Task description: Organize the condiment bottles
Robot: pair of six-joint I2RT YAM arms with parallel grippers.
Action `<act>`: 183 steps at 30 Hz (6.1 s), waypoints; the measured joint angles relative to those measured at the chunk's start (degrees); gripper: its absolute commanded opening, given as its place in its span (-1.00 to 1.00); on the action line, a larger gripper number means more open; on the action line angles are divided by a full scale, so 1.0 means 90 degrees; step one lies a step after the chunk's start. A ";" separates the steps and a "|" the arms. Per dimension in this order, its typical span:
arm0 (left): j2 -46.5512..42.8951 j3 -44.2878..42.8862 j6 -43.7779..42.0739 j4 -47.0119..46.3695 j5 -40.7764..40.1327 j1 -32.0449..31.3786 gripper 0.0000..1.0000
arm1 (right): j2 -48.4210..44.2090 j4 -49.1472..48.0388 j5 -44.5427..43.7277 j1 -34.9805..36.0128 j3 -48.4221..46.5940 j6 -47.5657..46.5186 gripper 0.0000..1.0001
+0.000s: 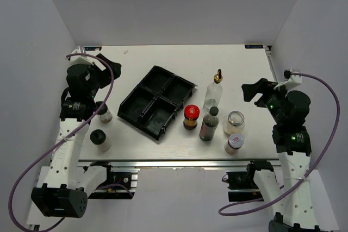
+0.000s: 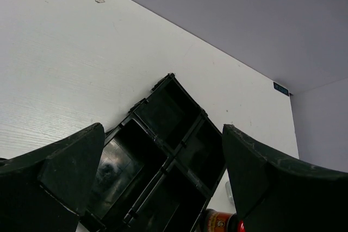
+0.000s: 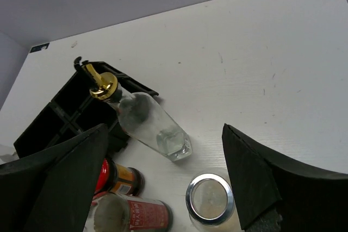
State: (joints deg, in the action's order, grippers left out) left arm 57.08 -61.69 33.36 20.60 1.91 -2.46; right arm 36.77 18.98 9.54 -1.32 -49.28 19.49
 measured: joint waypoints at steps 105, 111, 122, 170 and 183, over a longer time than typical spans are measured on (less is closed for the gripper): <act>0.1132 0.0554 -0.0231 -0.0289 -0.1049 0.0000 0.96 | 0.8051 -0.2101 -0.1928 0.4289 -0.6934 -0.2572 -1.00; 0.1069 0.0556 -0.0231 -0.0294 -0.1081 0.0000 0.96 | 0.8942 -0.2021 -0.1654 0.4719 -0.7541 -0.2538 -1.00; 0.1025 0.0566 -0.0233 -0.0296 -0.1122 0.0000 0.96 | 0.9398 -0.1962 -0.1265 0.4998 -0.7558 -0.2356 -1.00; 0.0950 0.0612 0.0160 0.0311 -0.1401 0.0000 0.96 | 0.7009 -0.3096 -0.1428 0.5251 -0.4461 -0.1559 0.79; 0.0347 0.0593 0.0512 0.0687 -0.1265 0.0000 0.96 | 0.2769 -0.1122 -0.2548 0.5251 -0.1518 -0.0848 0.79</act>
State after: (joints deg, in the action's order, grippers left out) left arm 60.20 -56.36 37.98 26.79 -9.47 -2.46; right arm 61.69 8.88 -13.39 45.93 -62.94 11.86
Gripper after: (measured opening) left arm 0.978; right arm 0.894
